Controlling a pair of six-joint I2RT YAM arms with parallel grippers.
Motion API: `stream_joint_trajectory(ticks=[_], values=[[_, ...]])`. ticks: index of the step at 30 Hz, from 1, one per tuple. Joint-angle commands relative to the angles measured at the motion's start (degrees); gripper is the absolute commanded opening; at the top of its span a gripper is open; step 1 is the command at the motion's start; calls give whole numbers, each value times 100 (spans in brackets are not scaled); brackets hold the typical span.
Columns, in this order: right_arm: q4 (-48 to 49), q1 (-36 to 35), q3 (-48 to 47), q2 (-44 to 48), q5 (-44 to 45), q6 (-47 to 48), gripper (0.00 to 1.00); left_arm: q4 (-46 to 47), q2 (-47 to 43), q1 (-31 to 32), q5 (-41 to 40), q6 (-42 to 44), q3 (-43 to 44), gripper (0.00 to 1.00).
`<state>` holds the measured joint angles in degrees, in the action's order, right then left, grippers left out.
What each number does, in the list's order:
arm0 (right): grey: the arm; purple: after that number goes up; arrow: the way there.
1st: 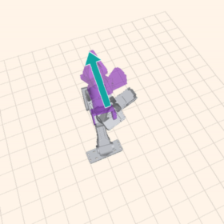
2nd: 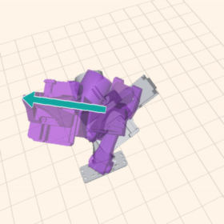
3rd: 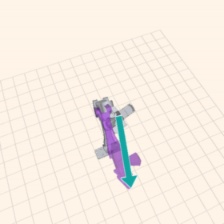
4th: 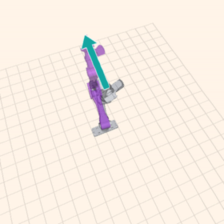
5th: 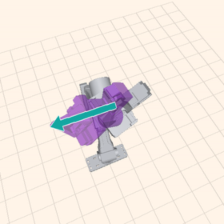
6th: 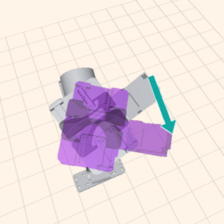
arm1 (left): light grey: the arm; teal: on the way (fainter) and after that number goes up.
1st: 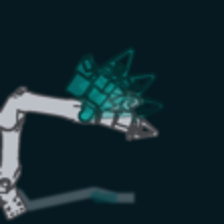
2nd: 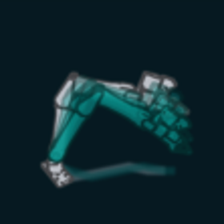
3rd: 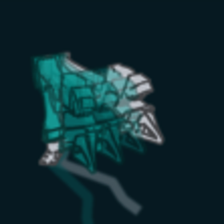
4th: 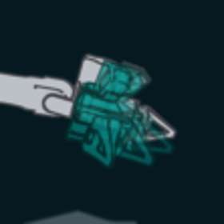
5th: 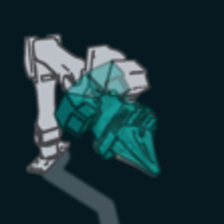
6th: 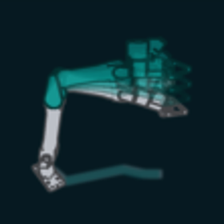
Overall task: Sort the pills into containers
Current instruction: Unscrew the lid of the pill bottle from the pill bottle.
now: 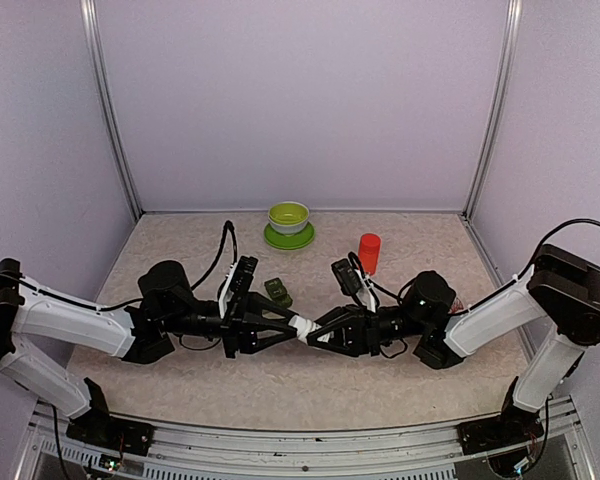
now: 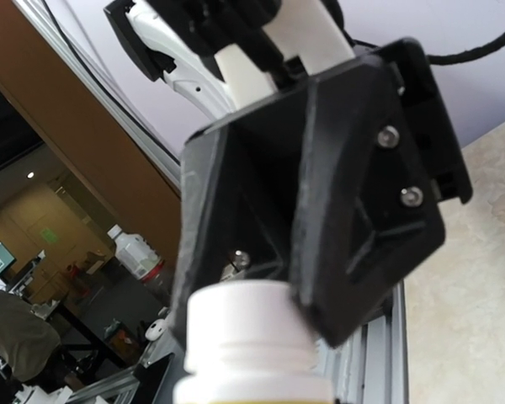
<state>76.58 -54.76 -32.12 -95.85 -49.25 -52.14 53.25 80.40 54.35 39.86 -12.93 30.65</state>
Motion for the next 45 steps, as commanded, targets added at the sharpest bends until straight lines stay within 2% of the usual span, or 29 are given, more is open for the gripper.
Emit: stream_joint_trajectory(ticks=[1,3,7,13,17,22,28,33,39,45], values=[[-19,-52,-120,-48,-33,123,19,3,-37,-29,-93,3,63,22],[-136,-52,-127,-33,2,212,19,-20,-51,-29,-179,-34,67,17],[-723,-52,-192,140,138,657,19,-198,-42,-29,-437,-374,168,16],[-2945,-77,-456,772,1055,2349,19,-968,95,51,-1305,-1493,538,15],[-3524,-136,-454,1185,1716,3183,20,-1031,126,232,-1544,-2180,609,16],[-3551,-141,-404,1358,1778,3354,20,-1113,58,440,-1707,-2155,731,27],[-3196,-177,-202,1497,1659,3105,20,-1044,-81,382,-1793,-1921,772,61],[-2997,-307,-236,1396,1618,2987,20,-635,12,344,-1650,-2026,792,78],[-2426,-390,-287,1066,1594,2632,20,-278,257,379,-1529,-2138,819,80],[-2305,-448,-380,799,1826,2338,20,-259,262,435,-1536,-2059,837,79]])
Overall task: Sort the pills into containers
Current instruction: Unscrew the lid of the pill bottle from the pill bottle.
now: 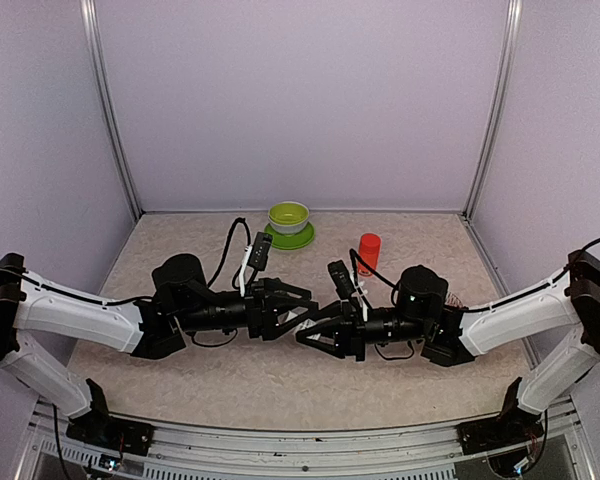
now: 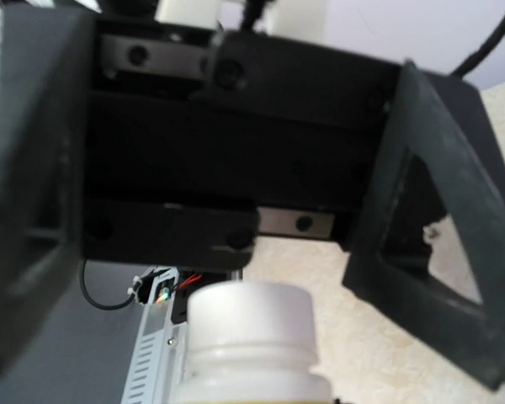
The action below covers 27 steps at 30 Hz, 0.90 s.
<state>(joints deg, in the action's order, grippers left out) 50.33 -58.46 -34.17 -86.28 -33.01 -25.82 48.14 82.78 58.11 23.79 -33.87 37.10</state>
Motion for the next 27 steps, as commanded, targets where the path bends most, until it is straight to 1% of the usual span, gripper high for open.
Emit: stream_joint_trajectory(ticks=[1,7,22,27], values=[[320,-78,-178,-181,271,-310,20,246,17,68,57,52,192,79],[526,-78,-81,-220,533,-432,20,156,11,96,34,141,179,78],[400,-56,196,-6,1259,-423,20,-1,-167,104,-107,255,69,76],[422,-10,316,111,1372,-429,20,-66,-218,104,-142,301,52,76]])
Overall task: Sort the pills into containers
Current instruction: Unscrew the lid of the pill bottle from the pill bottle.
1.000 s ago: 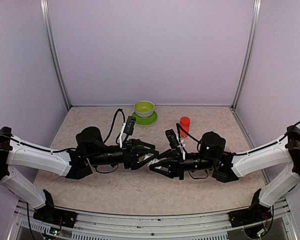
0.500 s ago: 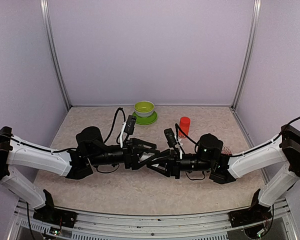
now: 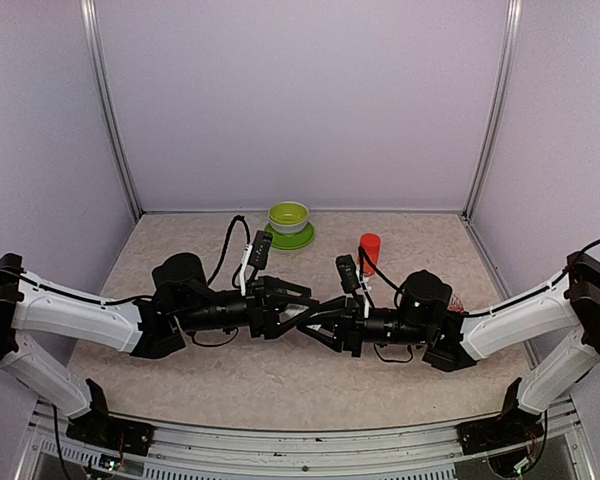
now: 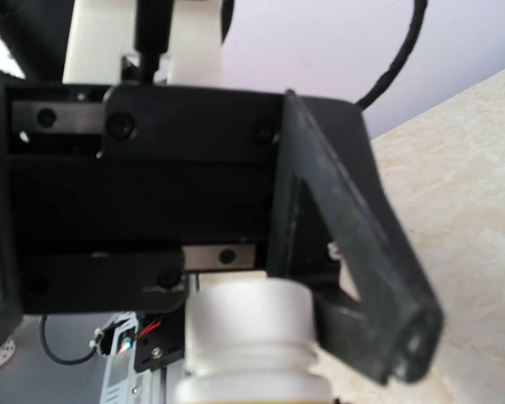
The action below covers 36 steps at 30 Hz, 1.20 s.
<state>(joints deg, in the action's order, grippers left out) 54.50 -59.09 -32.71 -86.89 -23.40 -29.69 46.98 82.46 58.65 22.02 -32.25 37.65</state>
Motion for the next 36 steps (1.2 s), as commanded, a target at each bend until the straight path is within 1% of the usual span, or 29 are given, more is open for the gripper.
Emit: stream_joint_trajectory(ticks=[1,9,17,21,24,30,36], values=[[0,63,189,202,436,-34,20,44,-191,50,24,148,-3,76],[-58,143,294,386,601,-35,19,21,-132,52,53,141,40,76],[-381,183,443,682,1368,-84,20,-17,-198,67,15,187,36,76],[-449,204,456,738,1433,-42,20,-66,-205,76,-11,229,50,76],[-359,202,470,761,1283,5,20,-75,-200,76,-34,235,50,76],[-18,201,436,761,632,140,20,-106,-206,67,-188,265,13,78],[182,201,479,684,306,133,20,-215,-373,4,-295,435,-37,79]])
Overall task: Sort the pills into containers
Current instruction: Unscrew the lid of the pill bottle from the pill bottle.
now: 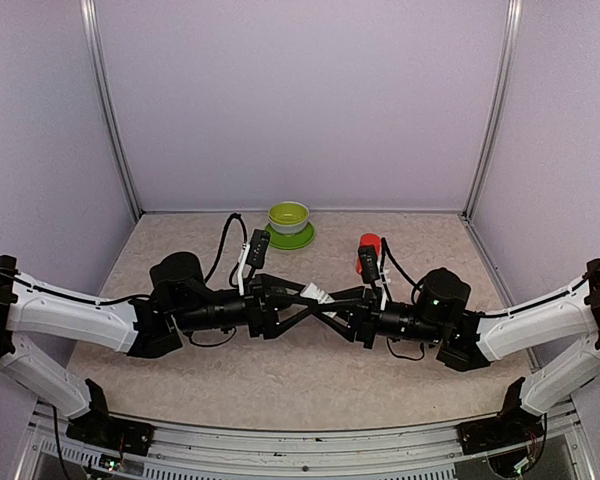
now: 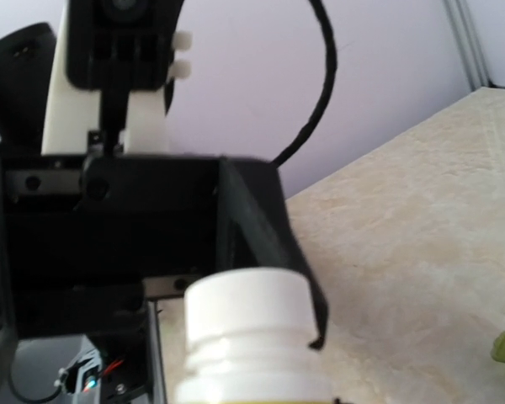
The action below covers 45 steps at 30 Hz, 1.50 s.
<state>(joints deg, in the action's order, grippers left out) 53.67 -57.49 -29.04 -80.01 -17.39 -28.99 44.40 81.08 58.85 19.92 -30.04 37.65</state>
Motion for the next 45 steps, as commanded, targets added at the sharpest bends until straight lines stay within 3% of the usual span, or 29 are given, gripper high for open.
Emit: stream_joint_trajectory(ticks=[1,23,30,45], values=[[297,43,116,-18,-333,49,20,36,-258,-43,-93,218,-50,78],[314,43,73,38,-564,112,20,189,-93,-172,385,174,-109,54],[274,41,25,38,-631,164,19,190,-4,-172,486,137,-65,52],[302,40,88,20,-617,199,19,322,37,-181,466,58,-109,28]])
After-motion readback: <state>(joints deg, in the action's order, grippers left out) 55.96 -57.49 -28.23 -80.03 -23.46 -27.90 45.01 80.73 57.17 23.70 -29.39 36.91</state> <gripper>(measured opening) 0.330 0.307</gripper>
